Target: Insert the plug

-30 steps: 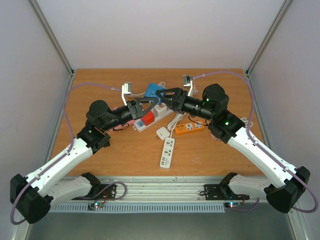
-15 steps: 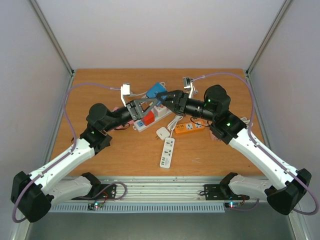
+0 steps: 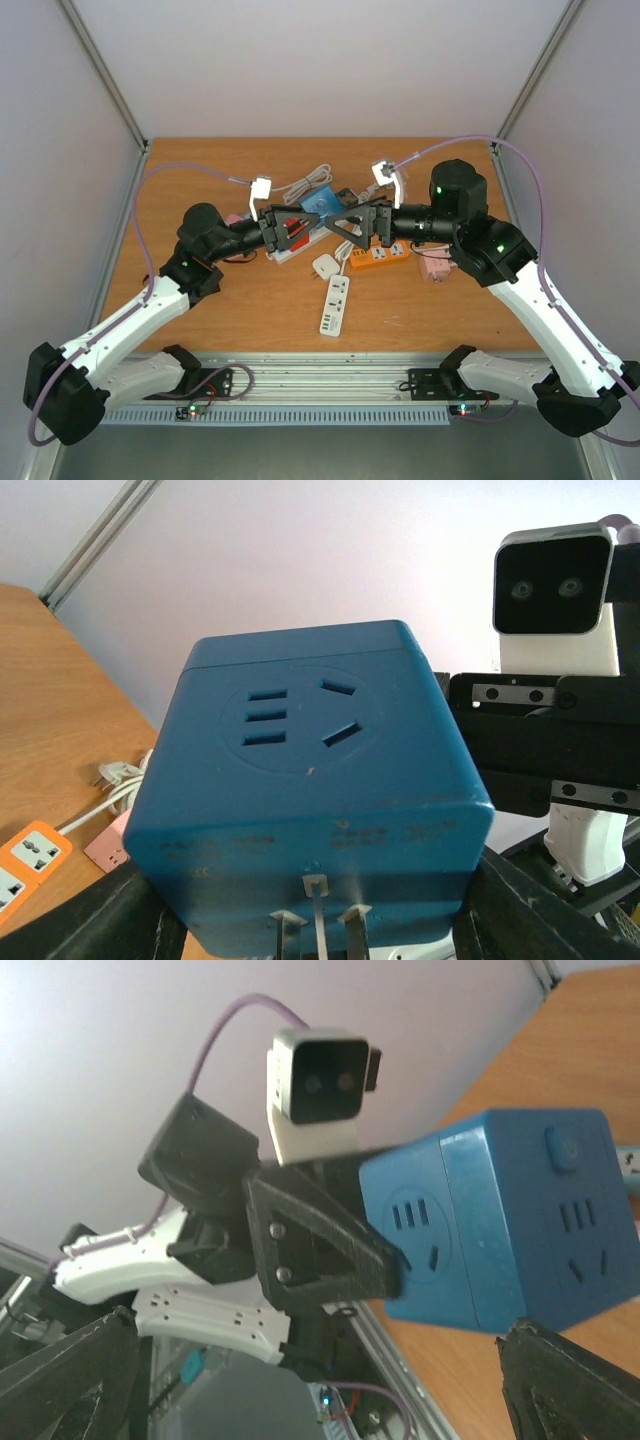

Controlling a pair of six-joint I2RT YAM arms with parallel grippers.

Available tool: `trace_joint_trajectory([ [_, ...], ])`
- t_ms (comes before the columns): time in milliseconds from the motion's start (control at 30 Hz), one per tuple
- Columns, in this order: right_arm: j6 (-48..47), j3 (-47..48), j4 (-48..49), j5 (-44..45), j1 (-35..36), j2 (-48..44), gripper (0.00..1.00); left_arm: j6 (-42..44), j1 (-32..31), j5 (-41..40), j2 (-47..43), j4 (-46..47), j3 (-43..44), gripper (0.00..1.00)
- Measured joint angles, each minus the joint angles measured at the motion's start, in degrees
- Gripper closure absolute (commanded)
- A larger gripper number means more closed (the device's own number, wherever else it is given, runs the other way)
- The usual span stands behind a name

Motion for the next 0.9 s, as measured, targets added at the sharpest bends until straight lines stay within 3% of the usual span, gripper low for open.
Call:
trace_joint_trajectory([
  [333, -0.98, -1.46, -4.70, 2.89, -0.46, -1.42, 0.05, -0.94, 0.44, 6.64, 0.28, 2.03, 0.00, 0.63],
  [500, -0.35, -1.97, -4.55, 2.01, -0.48, -1.40, 0.24, -1.20, 0.46, 10.10, 0.28, 4.37, 0.00, 0.62],
  [567, 0.63, -1.95, -3.50, -0.55, -0.48, -0.70, 0.28, -1.55, 0.48, 12.35, 0.26, 5.60, 0.00, 0.62],
  [733, 3.39, -2.01, -0.20, -4.87, -1.75, 0.81, 0.28, -2.32, 1.29, 16.06, -0.39, 6.88, -0.02, 0.61],
  [900, 4.90, -3.15, 2.84, -9.51, -1.70, 1.01, 0.19, -2.54, 1.01, 18.01, -0.70, 8.52, 0.02, 0.62],
])
